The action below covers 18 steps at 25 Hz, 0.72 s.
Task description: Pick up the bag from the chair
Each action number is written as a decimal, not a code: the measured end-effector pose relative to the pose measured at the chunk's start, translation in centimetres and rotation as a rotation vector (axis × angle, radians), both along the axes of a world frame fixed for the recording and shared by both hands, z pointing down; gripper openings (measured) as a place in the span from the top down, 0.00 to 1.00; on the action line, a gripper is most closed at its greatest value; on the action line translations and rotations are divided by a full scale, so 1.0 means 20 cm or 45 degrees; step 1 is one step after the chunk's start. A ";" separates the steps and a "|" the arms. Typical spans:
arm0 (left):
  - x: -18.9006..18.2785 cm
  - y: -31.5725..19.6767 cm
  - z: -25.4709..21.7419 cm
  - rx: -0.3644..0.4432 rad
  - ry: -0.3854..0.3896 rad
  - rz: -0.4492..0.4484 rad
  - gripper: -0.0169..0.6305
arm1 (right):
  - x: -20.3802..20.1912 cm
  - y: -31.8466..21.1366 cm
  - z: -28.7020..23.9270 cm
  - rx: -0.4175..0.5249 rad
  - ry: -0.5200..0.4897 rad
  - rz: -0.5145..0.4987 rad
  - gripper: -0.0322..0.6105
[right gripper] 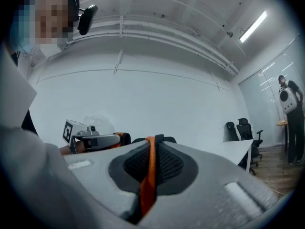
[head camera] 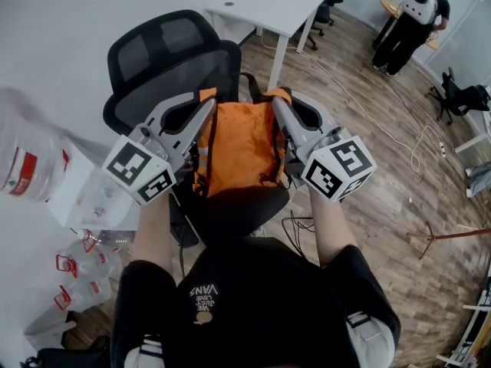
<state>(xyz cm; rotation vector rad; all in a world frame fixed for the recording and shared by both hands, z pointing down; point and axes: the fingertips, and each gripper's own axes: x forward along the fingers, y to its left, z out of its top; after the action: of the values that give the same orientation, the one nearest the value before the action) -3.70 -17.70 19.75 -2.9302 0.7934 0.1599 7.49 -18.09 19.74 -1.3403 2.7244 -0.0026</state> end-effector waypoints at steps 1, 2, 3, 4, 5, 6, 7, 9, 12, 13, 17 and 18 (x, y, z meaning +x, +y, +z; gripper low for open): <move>0.00 0.00 0.00 -0.004 -0.001 0.000 0.94 | 0.00 0.00 0.00 -0.004 0.002 0.001 0.94; 0.00 0.00 0.01 -0.006 -0.002 -0.001 0.94 | 0.00 0.00 0.01 -0.007 0.004 0.002 0.94; 0.00 -0.01 0.01 -0.009 -0.003 -0.001 0.94 | 0.00 -0.01 0.01 -0.009 0.006 0.002 0.94; 0.00 -0.01 0.01 -0.010 -0.004 -0.001 0.94 | 0.00 -0.01 0.02 -0.012 0.008 0.001 0.94; 0.01 -0.01 0.02 -0.011 -0.005 -0.001 0.94 | 0.01 -0.01 0.02 -0.014 0.009 0.002 0.94; 0.01 -0.01 0.02 -0.012 -0.006 -0.001 0.94 | 0.01 -0.01 0.03 -0.017 0.011 0.002 0.94; 0.01 0.00 0.02 -0.014 -0.008 -0.001 0.94 | 0.01 0.00 0.03 -0.018 0.013 0.003 0.94; 0.01 0.00 0.03 -0.017 -0.012 -0.003 0.94 | 0.01 0.00 0.04 -0.022 0.014 0.002 0.94; 0.01 0.00 0.05 -0.022 -0.015 -0.006 0.94 | 0.01 0.01 0.06 -0.027 0.013 0.000 0.94; 0.01 0.00 0.05 -0.024 -0.015 -0.006 0.94 | 0.01 0.01 0.06 -0.029 0.013 0.000 0.94; 0.01 0.01 0.06 -0.030 -0.015 -0.008 0.94 | 0.01 0.02 0.07 -0.034 0.017 -0.001 0.94; 0.02 0.02 0.06 -0.031 -0.015 -0.008 0.94 | 0.01 0.02 0.07 -0.035 0.017 -0.001 0.94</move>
<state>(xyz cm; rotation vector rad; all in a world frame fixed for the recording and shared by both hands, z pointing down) -3.38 -17.40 20.92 -2.9482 0.8089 0.1332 7.76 -17.71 21.05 -1.3513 2.7458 -0.0312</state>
